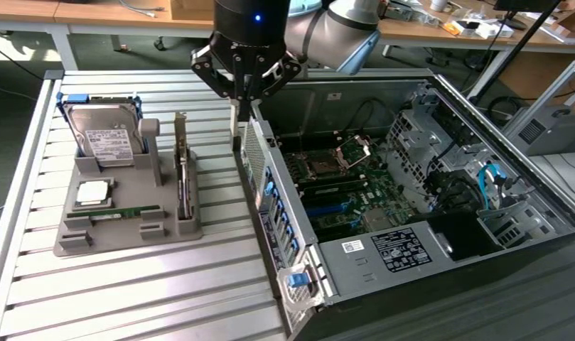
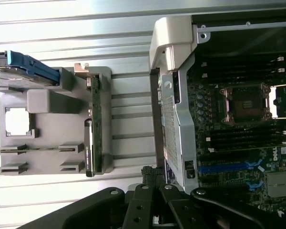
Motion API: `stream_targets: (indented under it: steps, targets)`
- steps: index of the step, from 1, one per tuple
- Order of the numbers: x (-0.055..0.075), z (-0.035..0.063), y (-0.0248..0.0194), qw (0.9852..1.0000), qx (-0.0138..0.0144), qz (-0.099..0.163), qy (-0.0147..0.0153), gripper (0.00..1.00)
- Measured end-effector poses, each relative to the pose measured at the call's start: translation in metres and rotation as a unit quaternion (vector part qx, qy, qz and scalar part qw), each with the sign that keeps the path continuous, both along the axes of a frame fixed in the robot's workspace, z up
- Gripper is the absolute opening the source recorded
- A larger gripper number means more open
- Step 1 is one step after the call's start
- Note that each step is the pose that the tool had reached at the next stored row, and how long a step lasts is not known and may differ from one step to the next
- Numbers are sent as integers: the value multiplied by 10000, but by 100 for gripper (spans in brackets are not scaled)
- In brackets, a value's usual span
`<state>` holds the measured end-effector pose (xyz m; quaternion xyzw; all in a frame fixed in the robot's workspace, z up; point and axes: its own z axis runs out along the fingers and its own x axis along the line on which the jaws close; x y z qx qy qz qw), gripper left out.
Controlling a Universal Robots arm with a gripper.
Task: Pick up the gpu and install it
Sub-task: 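Reach for the gpu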
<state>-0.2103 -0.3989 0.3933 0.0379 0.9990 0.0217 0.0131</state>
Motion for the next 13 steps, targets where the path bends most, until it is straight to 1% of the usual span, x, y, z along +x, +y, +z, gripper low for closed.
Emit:
stream_targets:
  steps: [13]
  targets:
    - [-47, 0, 0, 10000, 0, 0, 0, 10]
